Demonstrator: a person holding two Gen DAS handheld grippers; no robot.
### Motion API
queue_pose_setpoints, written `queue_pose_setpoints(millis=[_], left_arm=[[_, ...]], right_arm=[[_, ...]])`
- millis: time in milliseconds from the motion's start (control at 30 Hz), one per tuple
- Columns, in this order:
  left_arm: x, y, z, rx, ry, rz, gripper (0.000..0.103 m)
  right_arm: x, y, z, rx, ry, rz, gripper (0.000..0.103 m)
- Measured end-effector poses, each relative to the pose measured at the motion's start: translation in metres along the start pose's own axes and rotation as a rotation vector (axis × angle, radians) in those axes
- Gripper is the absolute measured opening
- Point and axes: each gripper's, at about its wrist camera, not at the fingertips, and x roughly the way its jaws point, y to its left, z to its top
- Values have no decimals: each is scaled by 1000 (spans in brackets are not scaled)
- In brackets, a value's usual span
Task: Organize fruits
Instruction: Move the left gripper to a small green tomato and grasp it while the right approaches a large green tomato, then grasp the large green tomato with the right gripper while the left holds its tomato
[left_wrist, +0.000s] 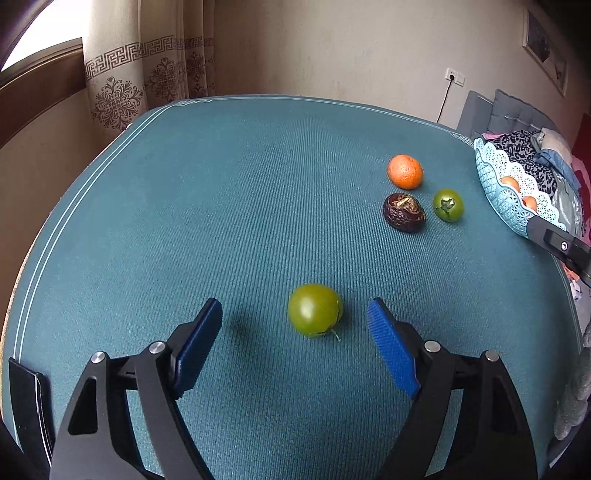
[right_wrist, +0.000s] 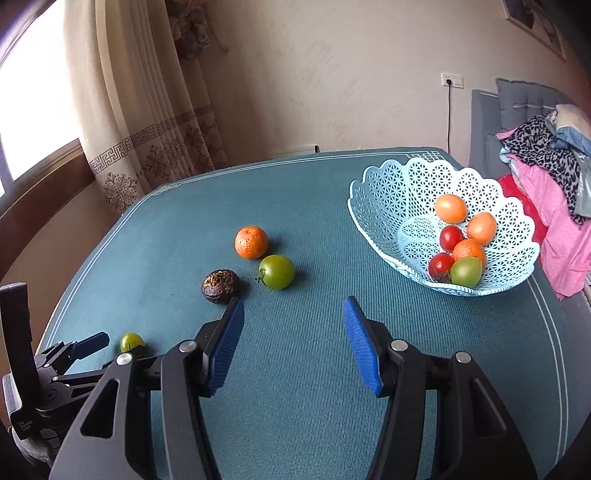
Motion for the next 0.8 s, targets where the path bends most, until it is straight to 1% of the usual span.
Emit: queue_pose_setpoints(millis=[33, 100, 167, 233, 300, 333, 400, 533, 667, 800], left_arm=[[1, 0, 0, 0, 3, -2, 78], [3, -1, -1, 2, 8, -6, 70], [5, -3, -2, 7, 11, -7, 65], [5, -5, -3, 16, 6, -7, 56], [4, -5, -3, 14, 7, -17, 43], [4, -5, -3, 14, 6, -23, 42], [4, -5, -4, 13, 4, -42, 30], [2, -6, -4, 18, -5, -48, 30], [0, -7, -5, 34, -39, -11, 30], [-4, -6, -5, 35, -62, 5, 30]], right_arm=[[2, 1, 0, -3, 3, 0, 56], [6, 4, -1, -9, 11, 2, 56], [10, 7, -1, -18, 17, 3, 56], [13, 11, 0, -30, 21, 8, 56], [17, 15, 1, -45, 23, 8, 56], [20, 17, 1, -51, 25, 8, 56], [25, 20, 3, -61, 29, 7, 56], [37, 24, 5, -82, 40, 4, 56], [49, 26, 8, -100, 52, -3, 56], [62, 29, 12, -126, 64, -13, 56]])
